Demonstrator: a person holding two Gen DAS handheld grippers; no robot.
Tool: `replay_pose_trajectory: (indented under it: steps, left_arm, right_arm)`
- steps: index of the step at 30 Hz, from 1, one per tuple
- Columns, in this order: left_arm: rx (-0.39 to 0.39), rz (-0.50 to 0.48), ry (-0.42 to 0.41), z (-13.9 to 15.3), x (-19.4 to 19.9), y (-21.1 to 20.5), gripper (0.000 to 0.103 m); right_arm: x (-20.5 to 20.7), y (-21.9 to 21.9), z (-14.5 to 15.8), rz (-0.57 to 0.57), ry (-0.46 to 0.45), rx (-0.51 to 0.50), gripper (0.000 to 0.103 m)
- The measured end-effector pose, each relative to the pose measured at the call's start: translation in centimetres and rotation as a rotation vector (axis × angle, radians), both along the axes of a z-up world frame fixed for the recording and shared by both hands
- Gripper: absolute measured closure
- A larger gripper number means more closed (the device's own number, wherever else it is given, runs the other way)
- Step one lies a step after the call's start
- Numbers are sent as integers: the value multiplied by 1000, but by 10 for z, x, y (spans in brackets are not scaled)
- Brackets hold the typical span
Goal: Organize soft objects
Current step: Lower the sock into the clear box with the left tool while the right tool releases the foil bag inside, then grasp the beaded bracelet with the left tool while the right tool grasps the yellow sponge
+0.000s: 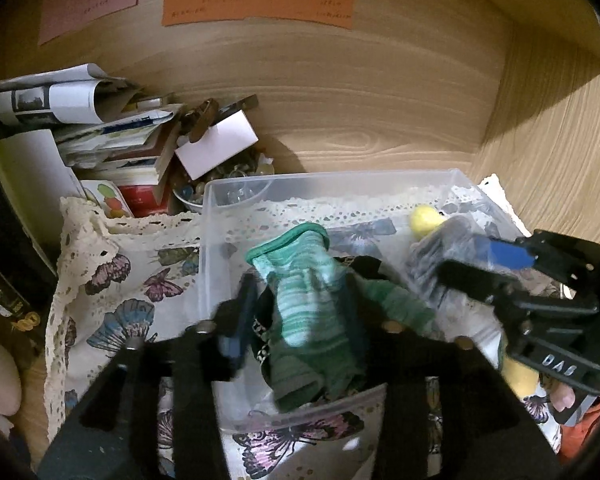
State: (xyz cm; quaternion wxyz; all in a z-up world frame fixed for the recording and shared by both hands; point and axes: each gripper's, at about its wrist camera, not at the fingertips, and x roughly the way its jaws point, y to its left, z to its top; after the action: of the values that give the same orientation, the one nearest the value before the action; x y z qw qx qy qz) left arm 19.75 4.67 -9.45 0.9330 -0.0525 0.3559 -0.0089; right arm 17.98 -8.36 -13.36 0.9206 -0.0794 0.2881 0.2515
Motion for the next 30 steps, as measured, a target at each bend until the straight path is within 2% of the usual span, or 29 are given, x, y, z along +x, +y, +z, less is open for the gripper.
replay_pose_trajectory:
  steps: [3,8,11,15,17,23,28,30]
  left_arm:
    - [-7,-13,-9,4,-6,-2,42]
    - [2,-11,-53,18,-24,-5,30]
    - [4,-11,-84,27,-41,-8,20]
    - [12,-18,-107,34,-58,-13,12]
    - [25,-18,-114,34,-66,-16,12]
    - [54,-26,-124,29,-91,-25,12]
    - [26,-53,-85,17,-100,-29,26]
    - [10,-71,-47,8,-99,-32,35]
  right_arm:
    - [-2,-1,1,14,16,-15,67]
    - [-16,-12,9,6,-6,-13,45]
    - [-27,-19,14,-6,-31,1,38]
    - [-44,-29,21,-20,-69,21,31]
    - [-52,-36,22,-31,-91,28,26]
    - [-71,-52,17,-49,-117,36,23]
    - [-82,-66,2,-65,-86,48,21]
    - [-83,-69,-8,-67,-57,41,21]
